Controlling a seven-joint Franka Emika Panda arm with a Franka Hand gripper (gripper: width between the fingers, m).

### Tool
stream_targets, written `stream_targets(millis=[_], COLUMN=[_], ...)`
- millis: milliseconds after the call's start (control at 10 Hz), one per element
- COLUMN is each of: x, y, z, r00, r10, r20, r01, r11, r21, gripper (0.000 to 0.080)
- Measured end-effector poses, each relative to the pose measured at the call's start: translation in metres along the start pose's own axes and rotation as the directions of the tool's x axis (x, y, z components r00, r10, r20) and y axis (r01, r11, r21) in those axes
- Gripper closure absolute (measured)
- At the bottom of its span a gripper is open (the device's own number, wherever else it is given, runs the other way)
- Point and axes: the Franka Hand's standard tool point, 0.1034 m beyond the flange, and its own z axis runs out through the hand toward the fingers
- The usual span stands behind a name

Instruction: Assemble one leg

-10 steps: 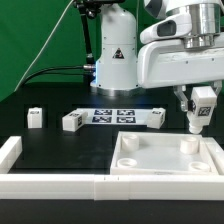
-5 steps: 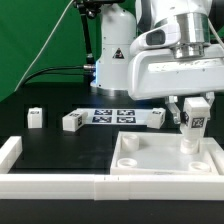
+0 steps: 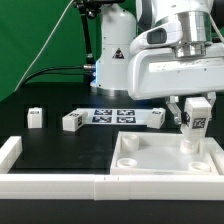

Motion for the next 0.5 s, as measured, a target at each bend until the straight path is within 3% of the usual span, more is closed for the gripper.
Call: stream_targets(millis=[500], x=[0.037], y=[0.021], z=[0.009], r00=[1.0], r10=[-0.011], r20=[-0.005], r01=[0.011], r11=[1.0], r21=[-0.005], gripper=[0.0511])
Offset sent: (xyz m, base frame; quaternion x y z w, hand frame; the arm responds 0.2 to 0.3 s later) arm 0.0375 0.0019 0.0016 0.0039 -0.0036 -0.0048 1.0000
